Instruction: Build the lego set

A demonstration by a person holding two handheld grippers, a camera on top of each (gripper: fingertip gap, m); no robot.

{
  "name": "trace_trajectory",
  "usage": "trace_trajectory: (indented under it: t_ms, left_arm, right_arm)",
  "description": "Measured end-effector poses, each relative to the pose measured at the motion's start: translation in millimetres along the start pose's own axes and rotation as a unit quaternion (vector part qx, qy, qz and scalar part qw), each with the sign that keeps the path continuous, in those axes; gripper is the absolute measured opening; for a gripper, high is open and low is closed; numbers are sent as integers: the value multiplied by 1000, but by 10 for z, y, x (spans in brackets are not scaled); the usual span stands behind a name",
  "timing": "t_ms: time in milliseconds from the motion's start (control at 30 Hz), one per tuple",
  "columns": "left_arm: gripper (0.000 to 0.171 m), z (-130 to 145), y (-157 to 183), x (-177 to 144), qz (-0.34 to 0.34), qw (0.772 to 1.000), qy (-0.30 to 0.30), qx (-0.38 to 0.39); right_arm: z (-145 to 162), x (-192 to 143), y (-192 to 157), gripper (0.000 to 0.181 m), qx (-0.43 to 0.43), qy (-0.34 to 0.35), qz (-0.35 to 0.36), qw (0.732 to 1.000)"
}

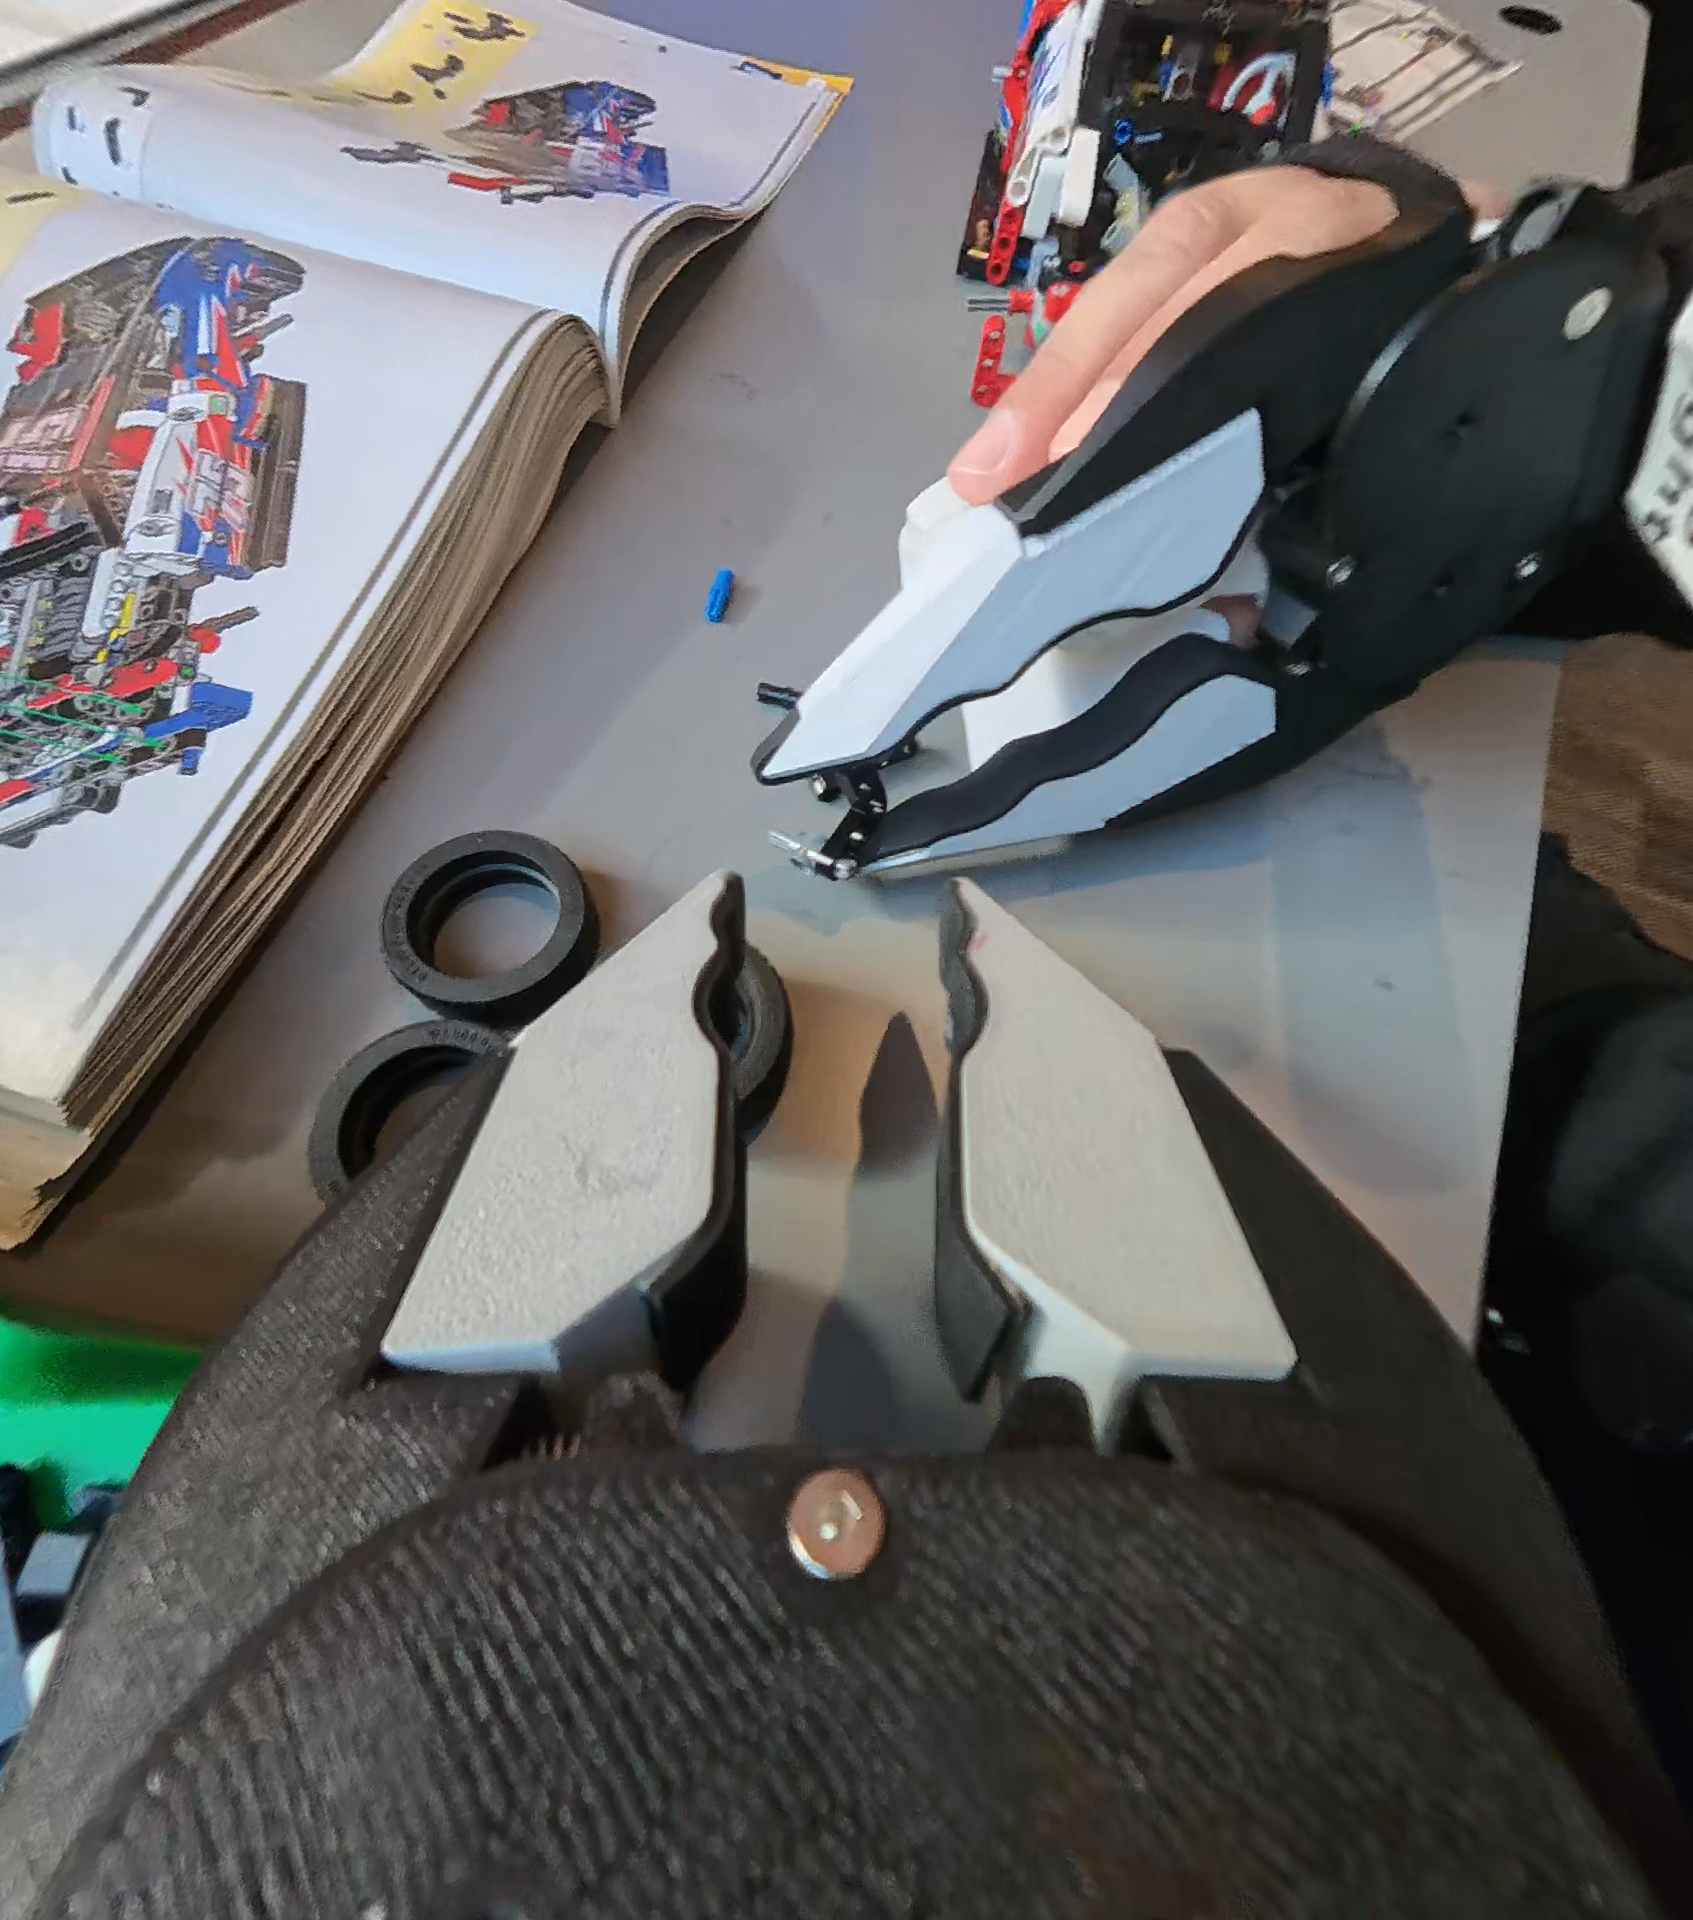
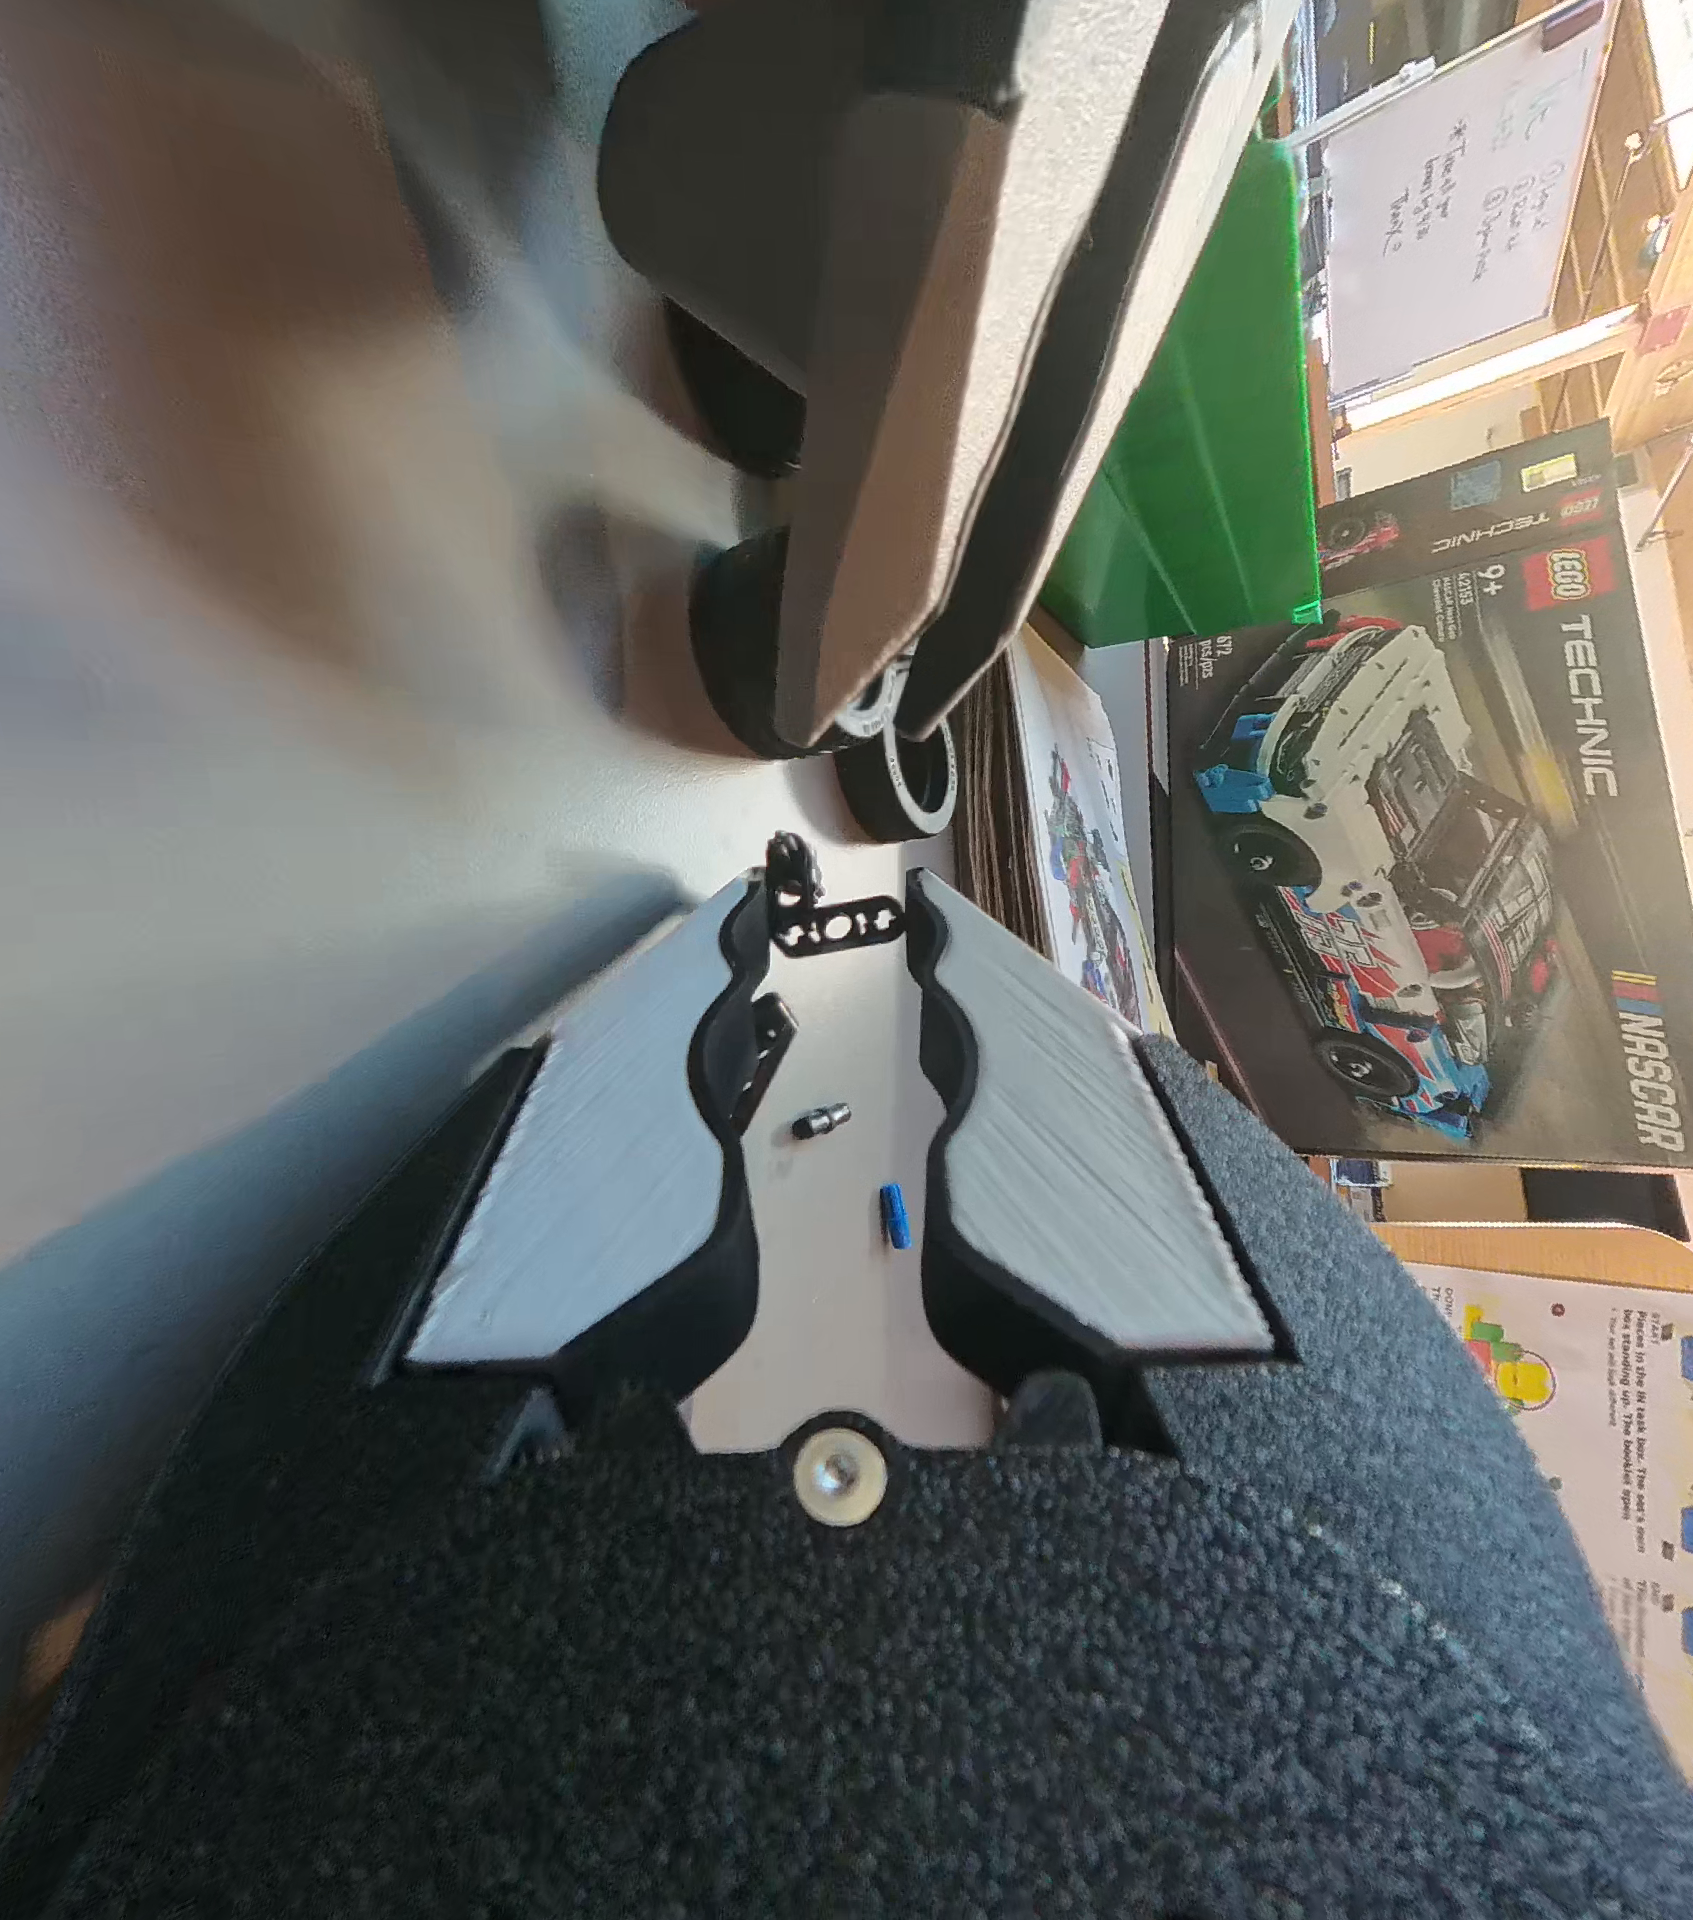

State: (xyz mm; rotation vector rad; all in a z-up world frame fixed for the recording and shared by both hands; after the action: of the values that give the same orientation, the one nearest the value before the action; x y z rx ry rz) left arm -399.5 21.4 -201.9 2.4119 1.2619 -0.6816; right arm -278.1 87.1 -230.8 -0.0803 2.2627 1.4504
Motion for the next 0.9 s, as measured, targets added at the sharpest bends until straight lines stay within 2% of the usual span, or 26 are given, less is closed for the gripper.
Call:
trace_trajectory:
  t_ms: [167,300,700,733,767,900]
  left_arm:
    - [35,-87,-7,37,39,998,10,-37]
    - [30,-76,-29,111,59,996,-10,-61]
    - [15,-85,62,197,87,994,-68,-2]
    - [11,-72,69,202,85,994,-74,1]
    - [1,-58,81,204,84,993,-79,6]
    - [0,64,109,305,43,991,-125,23]
  right_arm:
    - [-12,-18,11,25,6,8,2,1000]
    - [-39,-43,11,25,5,18,7,1000]
    - [-84,-76,-49,28,-21,28,1,999]
    - [-84,-70,-60,30,-23,28,-3,999]
    - [-75,-57,-70,31,-25,23,-5,999]
    - [-42,-39,-63,29,-19,18,-9,1000]
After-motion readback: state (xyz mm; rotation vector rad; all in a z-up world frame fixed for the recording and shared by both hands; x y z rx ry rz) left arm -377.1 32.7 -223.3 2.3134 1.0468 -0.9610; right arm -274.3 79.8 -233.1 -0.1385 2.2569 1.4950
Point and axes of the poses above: each gripper's, where its closed fingertips meet, x out along the fingers, z out of its underside, y = z × x across the jaws, the point moved 9 cm from there along -x, back along the fingers, and after that the axes turned 1 degree about -y, right-handed, at the moved point
